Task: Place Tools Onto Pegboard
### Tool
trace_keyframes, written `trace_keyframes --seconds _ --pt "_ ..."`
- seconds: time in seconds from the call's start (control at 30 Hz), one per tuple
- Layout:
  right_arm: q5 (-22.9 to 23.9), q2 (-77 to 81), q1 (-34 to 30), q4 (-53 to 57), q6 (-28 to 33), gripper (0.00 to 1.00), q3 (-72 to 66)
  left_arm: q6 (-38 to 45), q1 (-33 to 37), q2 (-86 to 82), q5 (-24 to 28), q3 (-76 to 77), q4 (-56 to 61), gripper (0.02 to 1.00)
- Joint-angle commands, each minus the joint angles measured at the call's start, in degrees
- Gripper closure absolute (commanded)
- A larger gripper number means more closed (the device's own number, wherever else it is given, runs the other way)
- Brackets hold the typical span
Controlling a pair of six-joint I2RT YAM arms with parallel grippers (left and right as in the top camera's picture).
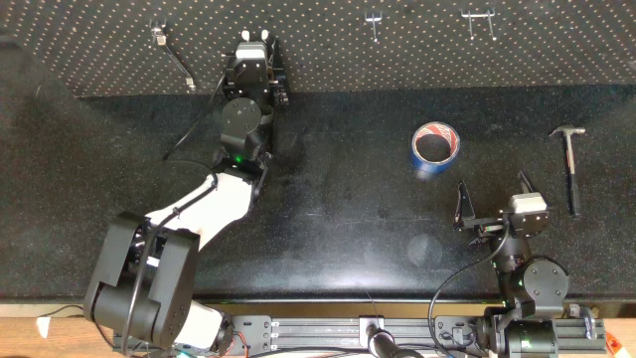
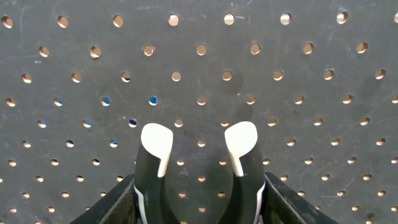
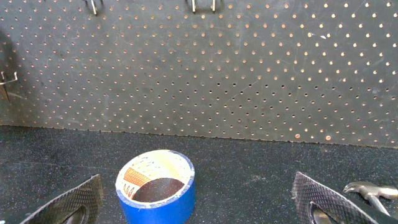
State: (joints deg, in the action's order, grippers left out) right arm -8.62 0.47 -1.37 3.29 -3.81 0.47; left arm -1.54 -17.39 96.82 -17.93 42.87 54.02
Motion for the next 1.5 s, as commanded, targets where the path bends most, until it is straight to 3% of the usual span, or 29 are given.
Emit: trace_keyframes --seconds 0.03,0.13,0.17,0.2,0.43,0.6,0.67,0.9,1.2,1.3,1.5 --pt "0.5 -0.4 0.4 0.2 -0.5 0.009 -0.2 -0.1 0.3 0.4 0.6 1.7 0.8 0.989" --pt "0.5 -0.4 0.4 0.2 -0.5 0.007 -0.2 -0.1 0.3 0.4 0.6 1.7 0.8 0.812" --pt "0.5 -0.4 0.4 0.2 -0.5 0.007 -0.2 -0.1 0.3 0.4 0.6 1.7 0.8 0.649" --pt "0.5 -0.4 0.4 0.2 -0.4 0.007 -0.2 -0.1 0.3 0.4 0.6 1.7 0.8 0.546" --pt "0.5 -0.4 0.4 0.2 -0.5 0.007 -0.2 -0.1 0.3 0.4 0.6 1.7 0.8 0.299" --pt "0.5 -0.4 0.4 0.2 -0.5 0.009 -0.2 -0.1 0.3 0.4 0.6 1.7 0.8 0.218" --pt "0.5 -0.4 0.4 0.2 -0.5 0.007 -0.2 -0.1 0.3 0.4 0.6 1.7 0.8 0.034" --pt "0.5 -0.4 0.4 0.2 -0.4 0.007 -0.2 -0.1 1.1 -4.3 0.6 1.7 -2.4 0.023" --pt "0.5 -0.4 0.4 0.2 -0.5 0.007 -0.2 -0.1 4.3 -23.9 0.7 1.7 -29.4 0.02" --pt "0.5 -0.4 0.4 0.2 -0.5 0.009 -0.2 -0.1 5.4 -31.2 0.9 1.2 -44.7 0.023" --pt "0.5 -0.4 0.4 0.2 -0.5 0.007 -0.2 -0.1 6.3 -43.7 2.2 -6.8 -50.8 0.023"
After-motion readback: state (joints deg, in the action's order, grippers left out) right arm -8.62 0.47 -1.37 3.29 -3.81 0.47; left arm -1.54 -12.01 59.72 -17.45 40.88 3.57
